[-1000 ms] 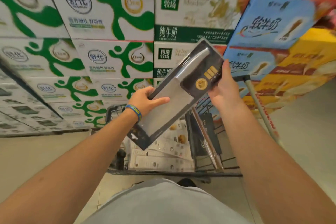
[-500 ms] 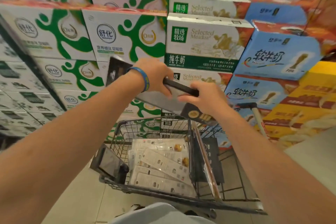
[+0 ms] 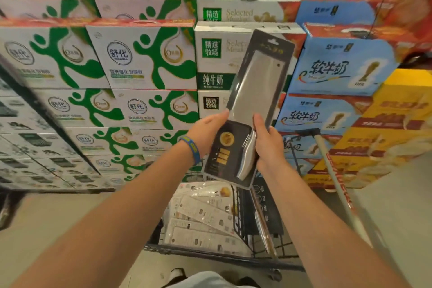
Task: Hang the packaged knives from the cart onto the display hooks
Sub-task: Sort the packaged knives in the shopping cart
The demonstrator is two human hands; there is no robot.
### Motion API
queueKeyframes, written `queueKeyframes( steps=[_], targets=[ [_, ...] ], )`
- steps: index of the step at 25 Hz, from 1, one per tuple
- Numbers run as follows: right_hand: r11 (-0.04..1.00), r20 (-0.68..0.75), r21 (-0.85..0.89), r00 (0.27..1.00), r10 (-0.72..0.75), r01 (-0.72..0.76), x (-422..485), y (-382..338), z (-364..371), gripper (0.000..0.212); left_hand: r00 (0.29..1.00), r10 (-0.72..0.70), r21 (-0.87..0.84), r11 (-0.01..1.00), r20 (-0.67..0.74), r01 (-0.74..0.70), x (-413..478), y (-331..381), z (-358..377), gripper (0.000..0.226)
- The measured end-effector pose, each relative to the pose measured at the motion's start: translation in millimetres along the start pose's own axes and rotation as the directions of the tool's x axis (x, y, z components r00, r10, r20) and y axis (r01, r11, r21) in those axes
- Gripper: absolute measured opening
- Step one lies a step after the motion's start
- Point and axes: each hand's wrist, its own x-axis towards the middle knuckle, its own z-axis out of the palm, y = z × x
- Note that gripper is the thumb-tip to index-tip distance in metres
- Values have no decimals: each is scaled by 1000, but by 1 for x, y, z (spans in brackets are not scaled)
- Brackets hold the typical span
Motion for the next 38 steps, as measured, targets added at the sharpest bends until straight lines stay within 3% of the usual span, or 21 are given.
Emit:
queueKeyframes(
  steps=[6,8,12,16,19,22,28,32,35,38],
  targets=[
    [992,3,-111,999,-54,54,-5,-6,-21,31,995,90,-85,993,45,-86,5,-25,26,28],
    [985,-20,-165,998,-57,53,-5,-8,-35,40,993,100,-71,993,59,-96,4,-32,33,23],
    [931,-166,-325,959,-230,167,4,-23,-93,57,996,-60,-247,966,60,73,-1,-60,22,22],
    [860,-297,-458,873,-387,226,4,-28,-149,33,953,-303,70,950,-11,303,-12,-112,3,24],
    [820,-330,-546,855,-400,173,-4,-5,-171,27,883,-470,409,807,9,426,-21,-155,8,27],
    [805,-356,-589,873,-334,68,-16,30,-183,28,841,-541,601,674,4,430,-27,-185,21,29],
    [656,-198,-753,971,-137,-61,-8,85,-188,24,864,-493,558,746,97,363,-26,-190,25,21],
    [588,-225,-780,973,51,-211,3,124,-175,30,854,-502,548,757,137,357,-41,-192,23,22],
    [557,-183,-804,978,104,-209,2,161,-171,26,840,-509,559,759,187,335,-50,-195,14,17],
    [325,-162,-922,973,165,-209,9,183,-164,27,831,-532,517,763,162,387,-55,-198,-2,20]
  ],
)
